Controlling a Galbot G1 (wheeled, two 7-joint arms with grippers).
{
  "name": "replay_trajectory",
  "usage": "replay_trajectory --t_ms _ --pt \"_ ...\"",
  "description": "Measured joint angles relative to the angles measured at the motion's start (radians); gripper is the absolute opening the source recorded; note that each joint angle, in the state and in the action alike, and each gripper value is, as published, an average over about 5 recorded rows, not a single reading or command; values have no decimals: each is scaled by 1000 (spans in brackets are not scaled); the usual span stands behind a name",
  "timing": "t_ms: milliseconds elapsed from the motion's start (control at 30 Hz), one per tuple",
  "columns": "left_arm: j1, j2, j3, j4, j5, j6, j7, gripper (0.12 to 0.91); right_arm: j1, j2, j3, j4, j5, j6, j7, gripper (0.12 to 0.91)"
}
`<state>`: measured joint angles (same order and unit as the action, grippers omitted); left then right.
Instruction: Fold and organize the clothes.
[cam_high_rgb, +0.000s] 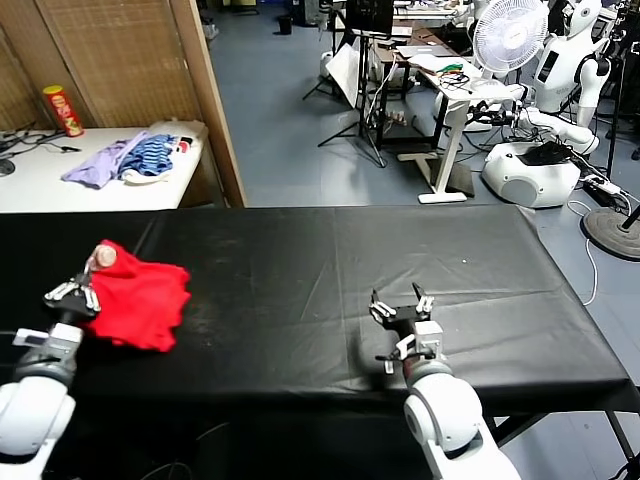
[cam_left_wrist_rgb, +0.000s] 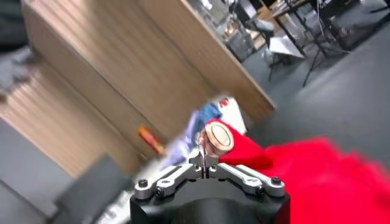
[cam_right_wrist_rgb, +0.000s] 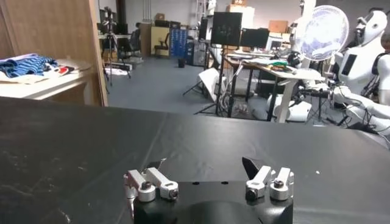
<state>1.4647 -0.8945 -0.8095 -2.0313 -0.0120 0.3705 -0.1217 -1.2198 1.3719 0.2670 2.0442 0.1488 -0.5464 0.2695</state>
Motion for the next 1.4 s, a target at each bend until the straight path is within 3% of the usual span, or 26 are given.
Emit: replay_trajectory --t_ms 167,333,400,500,567,633,800,867,967,1233,1400 --pt "-12 -59 92 -72 -124 6 -9 137 -12 -2 7 3 -1 0 -1 798" --pt "-42 -164 267 -112 -307 54 -69 137 -20 -8 14 1 3 4 -14 798" --pt "-59 -210 331 -114 -346 53 -81 137 -20 -11 10 -4 8 12 -33 798" --pt "-81 -278 409 -106 -359 27 -63 144 -15 -21 -2 -12 29 24 -76 798" --pt "-88 -313 447 -100 -348 5 -33 192 -9 -30 -12 -17 51 25 -104 798" --pt "-90 -334 475 -97 -341 -25 8 291 -2 -39 -25 -23 80 21 -126 798" --pt "-86 -349 494 -110 -405 -126 95 559 31 -48 -71 -48 204 -21 -141 798" --pt "-85 -350 491 -121 -433 -161 105 673 52 -42 -94 -60 271 -52 -137 798" --pt "-81 -351 481 -131 -446 -191 103 774 90 -27 -135 -85 375 -88 -122 798" --pt "-43 -368 448 -145 -435 -205 78 798 190 25 -219 -197 525 -62 -48 788" --pt "-15 -368 421 -151 -442 -210 69 798 230 65 -223 -273 595 -50 -18 683"
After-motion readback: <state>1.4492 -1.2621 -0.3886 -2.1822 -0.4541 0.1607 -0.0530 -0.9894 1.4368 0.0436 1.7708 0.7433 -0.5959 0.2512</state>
